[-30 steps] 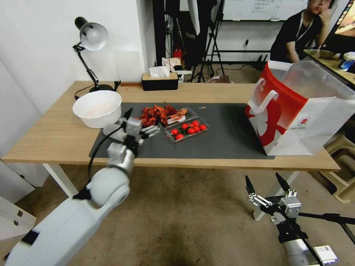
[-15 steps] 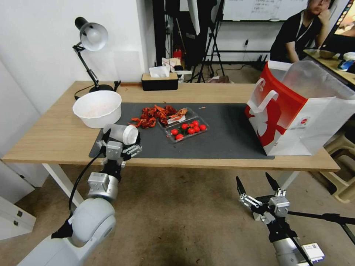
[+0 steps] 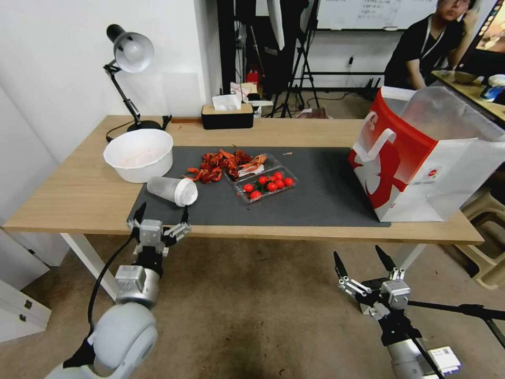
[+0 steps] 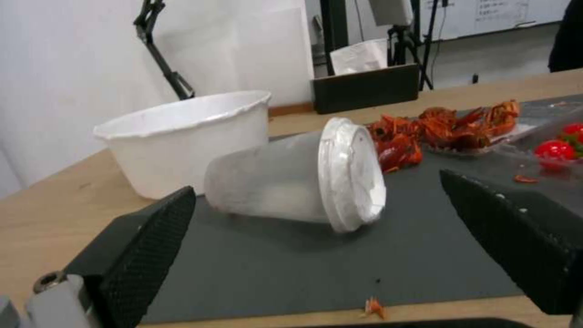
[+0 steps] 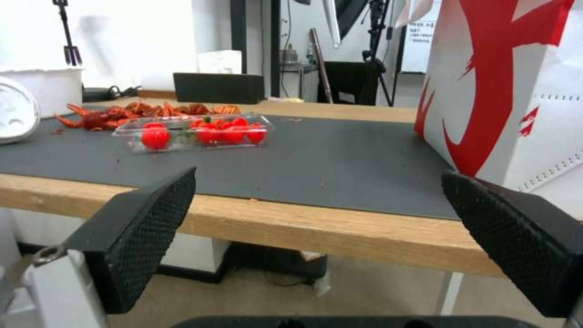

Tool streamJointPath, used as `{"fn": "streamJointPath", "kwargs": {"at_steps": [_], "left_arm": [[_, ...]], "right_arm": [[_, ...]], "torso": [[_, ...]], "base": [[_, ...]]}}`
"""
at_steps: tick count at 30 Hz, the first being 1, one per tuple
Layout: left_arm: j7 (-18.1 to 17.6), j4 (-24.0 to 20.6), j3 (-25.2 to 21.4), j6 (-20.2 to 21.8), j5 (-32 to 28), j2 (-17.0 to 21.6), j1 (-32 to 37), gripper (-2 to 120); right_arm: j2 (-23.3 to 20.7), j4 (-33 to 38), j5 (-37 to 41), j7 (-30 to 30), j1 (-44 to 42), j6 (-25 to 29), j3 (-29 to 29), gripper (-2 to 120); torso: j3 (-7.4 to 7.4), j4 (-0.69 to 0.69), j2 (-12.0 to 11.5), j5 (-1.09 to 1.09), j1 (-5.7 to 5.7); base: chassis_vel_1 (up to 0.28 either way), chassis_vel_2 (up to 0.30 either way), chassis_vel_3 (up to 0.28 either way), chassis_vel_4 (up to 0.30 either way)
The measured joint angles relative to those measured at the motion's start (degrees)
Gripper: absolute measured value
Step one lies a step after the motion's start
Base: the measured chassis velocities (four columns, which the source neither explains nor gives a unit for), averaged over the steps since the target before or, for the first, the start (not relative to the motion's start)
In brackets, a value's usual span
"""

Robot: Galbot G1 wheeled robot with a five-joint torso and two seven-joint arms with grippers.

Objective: Pick up the trash from the table and place it into the takeout bag.

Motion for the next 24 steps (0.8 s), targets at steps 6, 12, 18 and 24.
{"fn": "streamJointPath", "kwargs": {"at_steps": [6, 12, 18, 24], "left_arm": [[-0.4, 0.5, 0.4, -0.2, 1.6, -2.2, 0.3, 100], [-1.3, 0.6, 0.9, 0.7, 2.0, -3.6, -0.5, 100], [-3.6, 0.6, 2.5, 1.9, 1.3, -4.7, -2.7, 100], [-4.7, 0.8, 3.4, 2.2, -0.3, -5.2, -4.4, 100]], "right_arm": [[0.0, -0.2, 0.0, 0.0, 0.0, 0.0, 0.0, 100], [0.0, -0.2, 0.1, 0.0, 0.0, 0.0, 0.0, 100], [-0.1, -0.2, 0.2, 0.0, 0.0, 0.1, 0.4, 100], [-0.1, -0.2, 0.2, 0.0, -0.1, 0.1, 0.5, 100]], "torso": [[0.00, 0.00, 0.0, 0.00, 0.00], [0.00, 0.00, 0.0, 0.00, 0.00], [0.00, 0.00, 0.0, 0.00, 0.00], [0.00, -0.01, 0.0, 0.00, 0.00]], "base": [[0.000, 0.000, 0.000, 0.000], [0.000, 0.000, 0.000, 0.000], [0.000, 0.000, 0.000, 0.000], [0.000, 0.000, 0.000, 0.000]]}}
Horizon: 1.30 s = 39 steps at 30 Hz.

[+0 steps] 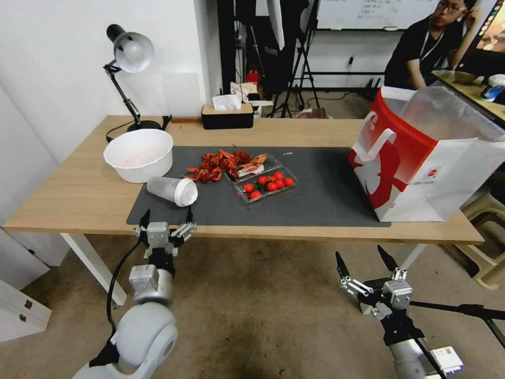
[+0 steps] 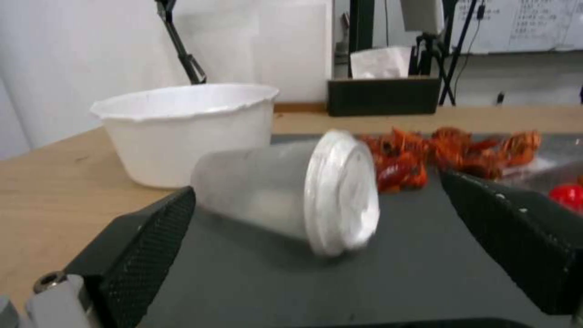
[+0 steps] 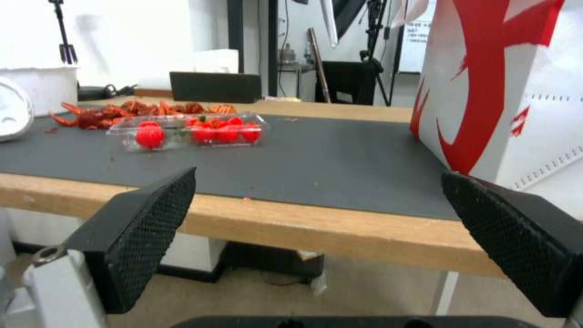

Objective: Pick up the trash from the table and place it into the takeout bag.

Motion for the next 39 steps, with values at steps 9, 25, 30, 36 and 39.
{"fn": "streamJointPath", "kwargs": {"at_steps": [9, 25, 30, 36, 39], "left_arm": [[-1.6, 0.7, 2.1, 5.3, -6.7, -0.6, -7.2, 100], [-9.7, 8.5, 6.0, 15.1, -19.0, -0.9, -26.9, 100], [-11.4, 9.3, 6.7, 17.1, -20.4, -1.1, -28.2, 100], [-13.6, 10.4, 7.6, 18.6, -21.5, -1.5, -29.4, 100], [-15.3, 11.2, 8.2, 19.9, -22.3, -1.8, -30.2, 100]], "right_arm": [[0.1, 0.5, -0.3, 0.1, -0.1, -0.1, 0.1, 100], [0.5, 0.8, 0.0, 0.0, -1.5, 0.3, 2.5, 100], [0.3, 0.7, 0.2, 0.0, -1.4, 0.2, 2.7, 100], [0.2, 0.4, 0.4, 0.0, -1.3, 0.2, 2.8, 100], [0.1, 0.2, 0.4, 0.0, -1.2, 0.2, 2.8, 100]], "torso": [[0.00, 0.01, 0.0, -0.01, 0.00], [0.01, 0.00, 0.0, -0.01, 0.00], [0.01, 0.00, 0.0, 0.00, 0.01], [0.01, 0.01, 0.0, -0.01, 0.00], [0.01, 0.00, 0.0, -0.01, 0.00]], "base": [[0.000, 0.000, 0.000, 0.000], [0.000, 0.000, 0.000, 0.000], [0.000, 0.000, 0.000, 0.000], [0.000, 0.000, 0.000, 0.000], [0.000, 0.000, 0.000, 0.000]]}}
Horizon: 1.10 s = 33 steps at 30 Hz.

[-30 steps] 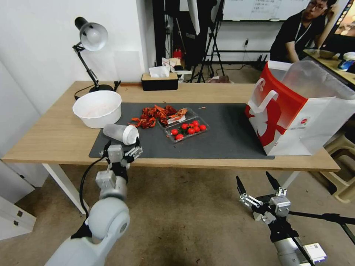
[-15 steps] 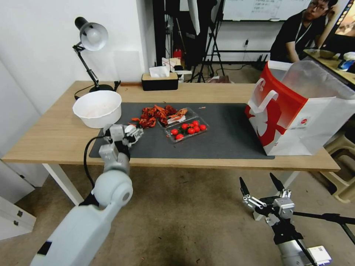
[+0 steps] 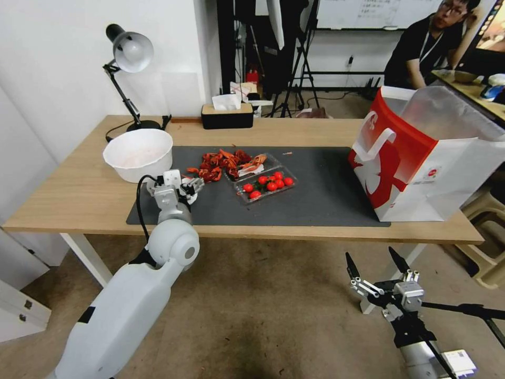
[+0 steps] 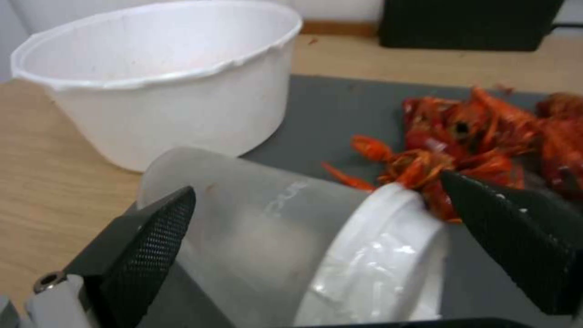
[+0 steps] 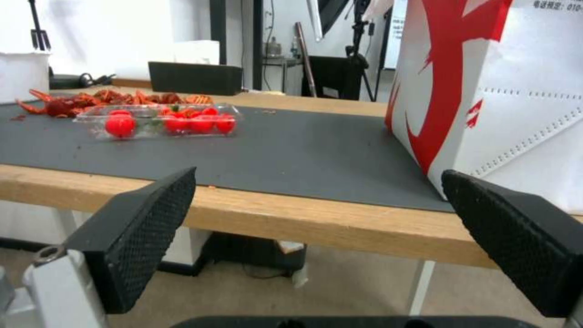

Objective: Pick up the trash from the table and place it into the takeout bag.

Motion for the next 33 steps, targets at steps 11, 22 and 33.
{"fn": "streamJointPath", "kwargs": {"at_steps": [11, 22, 33], "left_arm": [[-9.5, 3.1, 1.4, 7.5, -5.3, -1.0, -3.3, 100], [-8.0, 3.4, 1.1, 7.9, -6.9, -1.0, -2.3, 100], [-7.8, 3.7, -0.2, 7.1, -8.1, -0.1, -2.3, 73]], "right_arm": [[-1.2, -1.0, 0.8, 0.2, 1.1, -0.8, 0.1, 100], [-0.9, -1.4, 0.9, 0.4, 1.2, -0.8, 0.1, 100], [-0.5, -1.6, 0.4, 0.3, 0.9, -0.3, 0.0, 100]], "torso": [[0.00, 0.01, 0.0, 0.00, 0.00], [-0.01, 0.01, 0.0, 0.00, 0.00], [-0.01, 0.00, 0.0, 0.00, 0.00]], "base": [[0.000, 0.000, 0.000, 0.000], [0.000, 0.000, 0.000, 0.000], [0.000, 0.000, 0.000, 0.000]]}}
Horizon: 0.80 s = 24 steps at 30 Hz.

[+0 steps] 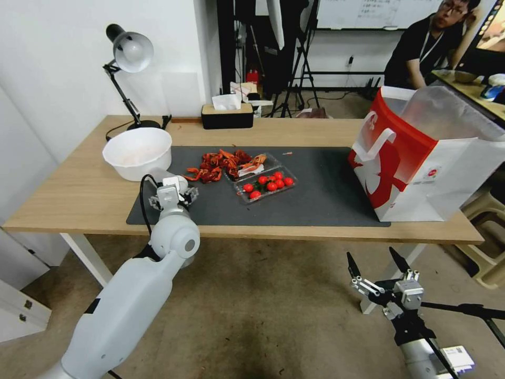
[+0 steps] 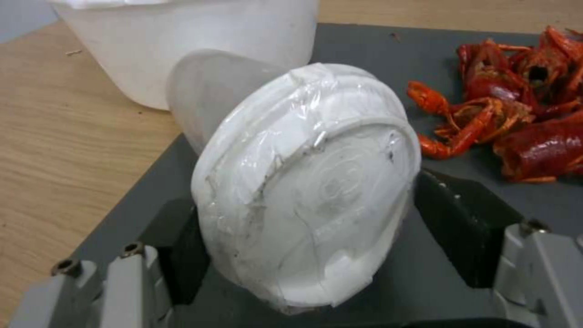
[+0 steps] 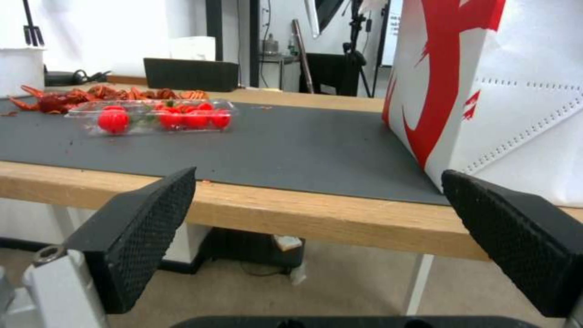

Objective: Pick up the trash from the table and place it into the takeout bag.

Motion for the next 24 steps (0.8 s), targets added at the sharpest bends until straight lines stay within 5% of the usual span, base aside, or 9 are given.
{"fn": "streamJointPath", "kwargs": {"at_steps": [8, 16, 19, 22, 23, 24], "left_arm": [[1.9, -2.3, -1.1, -1.4, 0.4, 0.7, 2.5, 71], [8.0, -9.2, -3.1, -4.8, 2.2, 4.2, 7.7, 71], [12.5, -12.6, -4.0, -6.7, 2.6, 5.7, 10.6, 71], [21.1, -15.1, -4.4, -10.9, 3.9, 7.4, 12.7, 71], [21.1, -15.1, -4.4, -10.9, 3.9, 7.4, 12.7, 71], [26.9, -15.2, -4.3, -14.0, 5.0, 8.2, 12.8, 71]], "right_arm": [[0.3, 0.1, -0.4, -0.1, -0.2, 0.2, -0.3, 100], [0.7, 0.0, -0.7, -0.3, -0.3, 0.6, -0.7, 100], [0.9, 0.0, -0.8, -0.3, -0.4, 0.9, -0.8, 100], [1.2, 0.0, -0.9, -0.5, -0.6, 1.1, -1.0, 100], [1.2, 0.0, -0.9, -0.5, -0.6, 1.1, -1.0, 100], [1.4, 0.0, -1.0, -0.5, -0.6, 1.3, -1.0, 100]], "torso": [[0.00, 0.00, 0.0, -0.01, 0.00], [0.00, 0.01, 0.0, -0.01, 0.00], [0.00, 0.01, 0.0, 0.01, 0.00], [0.00, 0.02, 0.0, 0.00, 0.00], [0.00, 0.02, 0.0, 0.00, 0.00], [0.00, 0.02, 0.0, 0.00, -0.01]], "base": [[0.000, 0.000, 0.000, 0.000], [0.000, 0.000, 0.000, 0.000], [0.000, 0.000, 0.000, 0.000], [0.000, 0.000, 0.000, 0.000], [0.000, 0.000, 0.000, 0.000], [0.000, 0.000, 0.000, 0.000]]}}
